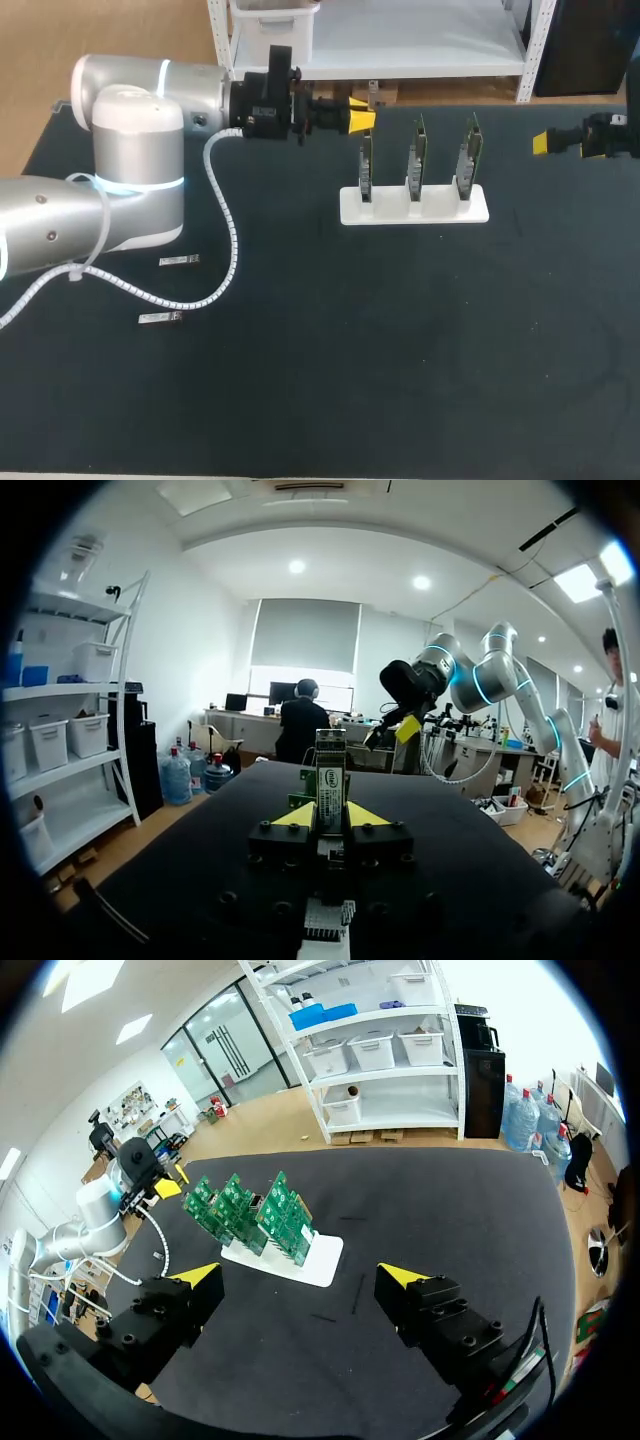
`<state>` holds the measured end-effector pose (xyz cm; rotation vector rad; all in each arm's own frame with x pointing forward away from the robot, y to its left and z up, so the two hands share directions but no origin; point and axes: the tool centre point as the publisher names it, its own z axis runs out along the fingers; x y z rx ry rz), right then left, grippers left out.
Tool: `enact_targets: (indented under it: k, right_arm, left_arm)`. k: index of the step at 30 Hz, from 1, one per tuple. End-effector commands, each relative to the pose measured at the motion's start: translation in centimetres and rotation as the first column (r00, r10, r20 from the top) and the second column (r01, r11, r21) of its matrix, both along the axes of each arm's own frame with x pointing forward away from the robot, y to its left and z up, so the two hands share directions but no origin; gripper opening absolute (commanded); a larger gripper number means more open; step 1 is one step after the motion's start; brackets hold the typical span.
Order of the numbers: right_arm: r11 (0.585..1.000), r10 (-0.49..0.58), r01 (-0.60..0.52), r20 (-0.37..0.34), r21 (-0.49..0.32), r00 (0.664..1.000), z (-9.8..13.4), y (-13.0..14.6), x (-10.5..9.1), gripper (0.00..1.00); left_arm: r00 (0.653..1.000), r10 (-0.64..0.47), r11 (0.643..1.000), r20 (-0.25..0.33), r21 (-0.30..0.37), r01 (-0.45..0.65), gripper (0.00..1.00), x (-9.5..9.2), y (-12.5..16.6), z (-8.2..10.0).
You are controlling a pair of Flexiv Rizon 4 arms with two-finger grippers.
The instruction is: Pick up the optical module with the left hand, and insert it into the network port with the right hand.
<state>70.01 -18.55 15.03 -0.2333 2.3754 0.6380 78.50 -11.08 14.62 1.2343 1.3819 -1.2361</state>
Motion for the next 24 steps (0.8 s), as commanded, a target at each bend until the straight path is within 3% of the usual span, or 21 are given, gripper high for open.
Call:
enact_targets:
  k: [1,24]
  right_arm:
    - [1.0,-0.003,0.003,0.001,-0.002,1.0,0.01,0.06,-0.05,1.0]
    - [1.0,-0.003,0.003,0.001,-0.002,1.0,0.01,0.06,-0.05,1.0]
  left_arm:
    - [1.0,0.008,1.0,-0.006,0.0,-0.008,0.0,-0.1,0.25,-0.2]
    - [1.0,0.017,1.0,-0.012,-0.007,-0.017,0.0,-0.12,0.58,-0.27]
